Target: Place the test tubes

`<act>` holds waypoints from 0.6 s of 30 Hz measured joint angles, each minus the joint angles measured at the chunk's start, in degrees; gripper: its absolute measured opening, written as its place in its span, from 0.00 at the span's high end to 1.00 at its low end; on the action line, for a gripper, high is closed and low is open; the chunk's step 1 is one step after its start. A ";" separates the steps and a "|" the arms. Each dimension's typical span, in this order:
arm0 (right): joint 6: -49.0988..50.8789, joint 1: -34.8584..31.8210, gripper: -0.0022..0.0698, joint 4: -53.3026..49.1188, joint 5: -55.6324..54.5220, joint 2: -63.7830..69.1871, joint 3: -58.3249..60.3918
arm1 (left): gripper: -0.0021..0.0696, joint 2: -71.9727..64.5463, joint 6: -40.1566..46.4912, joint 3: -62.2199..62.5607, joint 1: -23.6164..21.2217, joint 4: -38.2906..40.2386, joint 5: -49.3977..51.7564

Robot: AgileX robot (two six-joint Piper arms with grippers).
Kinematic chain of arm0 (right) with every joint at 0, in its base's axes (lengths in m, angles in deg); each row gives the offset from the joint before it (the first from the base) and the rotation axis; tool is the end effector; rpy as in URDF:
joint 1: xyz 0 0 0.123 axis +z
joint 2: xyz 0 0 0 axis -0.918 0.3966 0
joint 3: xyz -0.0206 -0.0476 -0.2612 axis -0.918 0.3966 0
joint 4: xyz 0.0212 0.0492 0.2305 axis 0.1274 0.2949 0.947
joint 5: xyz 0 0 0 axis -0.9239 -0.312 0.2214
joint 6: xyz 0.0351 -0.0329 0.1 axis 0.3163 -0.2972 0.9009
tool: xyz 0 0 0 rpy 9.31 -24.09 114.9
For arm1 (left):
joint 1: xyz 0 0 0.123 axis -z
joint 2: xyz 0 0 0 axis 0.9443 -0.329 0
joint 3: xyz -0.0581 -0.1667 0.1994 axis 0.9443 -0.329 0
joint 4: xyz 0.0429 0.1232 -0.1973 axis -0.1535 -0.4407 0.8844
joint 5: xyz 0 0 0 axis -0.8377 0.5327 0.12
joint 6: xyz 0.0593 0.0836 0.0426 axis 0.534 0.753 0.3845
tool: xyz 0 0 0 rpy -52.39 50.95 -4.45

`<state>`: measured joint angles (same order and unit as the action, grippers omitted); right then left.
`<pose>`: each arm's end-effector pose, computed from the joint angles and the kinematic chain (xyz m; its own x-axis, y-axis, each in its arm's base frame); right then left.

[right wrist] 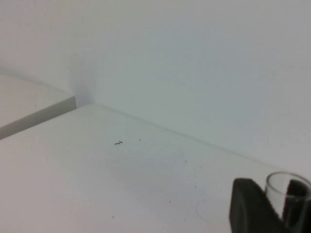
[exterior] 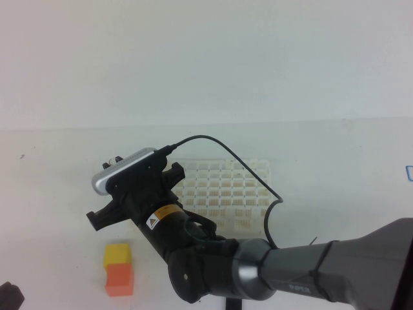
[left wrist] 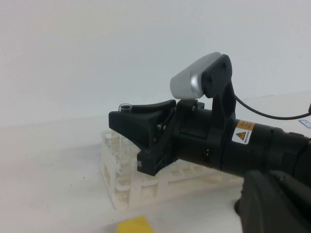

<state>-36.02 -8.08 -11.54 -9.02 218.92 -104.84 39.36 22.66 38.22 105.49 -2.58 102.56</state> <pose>0.2943 0.4011 0.1466 -0.0046 -0.0536 -0.9986 -0.5937 0.8037 -0.0404 0.0617 -0.0310 0.2488 -0.0160 -0.0049 -0.9999 0.4956 0.8684 -0.0122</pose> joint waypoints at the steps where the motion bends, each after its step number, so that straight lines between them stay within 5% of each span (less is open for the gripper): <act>1: 0.00 0.00 0.80 0.00 0.10 0.00 0.00 | 0.97 0.00 0.00 0.00 0.00 0.00 0.00; 9: 0.00 0.00 0.79 0.00 0.10 0.00 0.00 | 0.97 0.00 0.00 0.00 0.00 0.00 0.00; 18: 0.00 0.00 0.55 1.59 7.77 0.33 0.80 | 0.97 0.00 0.00 0.00 0.00 0.00 0.15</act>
<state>-36.02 -8.08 -9.95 -1.25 219.25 -104.04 39.36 22.66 38.22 105.49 -2.58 102.72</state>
